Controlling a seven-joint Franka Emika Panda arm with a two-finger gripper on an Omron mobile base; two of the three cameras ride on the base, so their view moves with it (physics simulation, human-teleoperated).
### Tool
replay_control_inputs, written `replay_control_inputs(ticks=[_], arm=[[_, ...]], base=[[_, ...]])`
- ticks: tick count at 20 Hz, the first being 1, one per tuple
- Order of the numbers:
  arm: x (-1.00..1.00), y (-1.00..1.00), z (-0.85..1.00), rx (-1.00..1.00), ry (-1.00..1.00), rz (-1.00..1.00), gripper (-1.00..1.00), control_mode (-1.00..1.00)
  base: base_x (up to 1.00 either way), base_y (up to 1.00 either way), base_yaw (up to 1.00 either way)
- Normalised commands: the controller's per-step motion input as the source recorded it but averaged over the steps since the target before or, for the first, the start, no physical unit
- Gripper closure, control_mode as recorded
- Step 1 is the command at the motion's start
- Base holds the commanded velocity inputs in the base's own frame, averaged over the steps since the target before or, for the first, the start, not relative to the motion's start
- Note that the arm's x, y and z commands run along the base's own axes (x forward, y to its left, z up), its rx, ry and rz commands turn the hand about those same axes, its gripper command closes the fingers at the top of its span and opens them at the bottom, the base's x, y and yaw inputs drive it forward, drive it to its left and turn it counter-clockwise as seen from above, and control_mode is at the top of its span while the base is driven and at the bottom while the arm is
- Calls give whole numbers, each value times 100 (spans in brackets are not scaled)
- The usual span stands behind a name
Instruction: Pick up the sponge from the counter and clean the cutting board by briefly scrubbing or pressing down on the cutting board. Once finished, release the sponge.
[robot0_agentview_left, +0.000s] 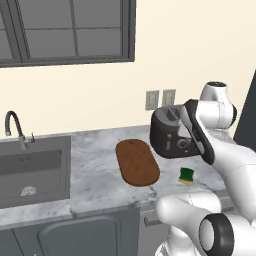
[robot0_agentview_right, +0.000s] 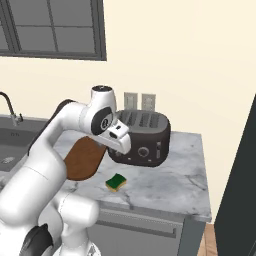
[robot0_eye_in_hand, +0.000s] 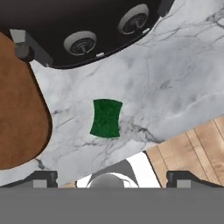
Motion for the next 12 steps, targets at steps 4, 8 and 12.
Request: replay_control_inputs(ticks=[4,8,12], arm=[[0,0,-42,3,7,-16,-100,-100],[0,0,-49,0,1,-4,-100,-100],[1,0,-58,0,1,-1,-100,-100]], base=[[0,0,0],[0,0,0],[0,0,0]])
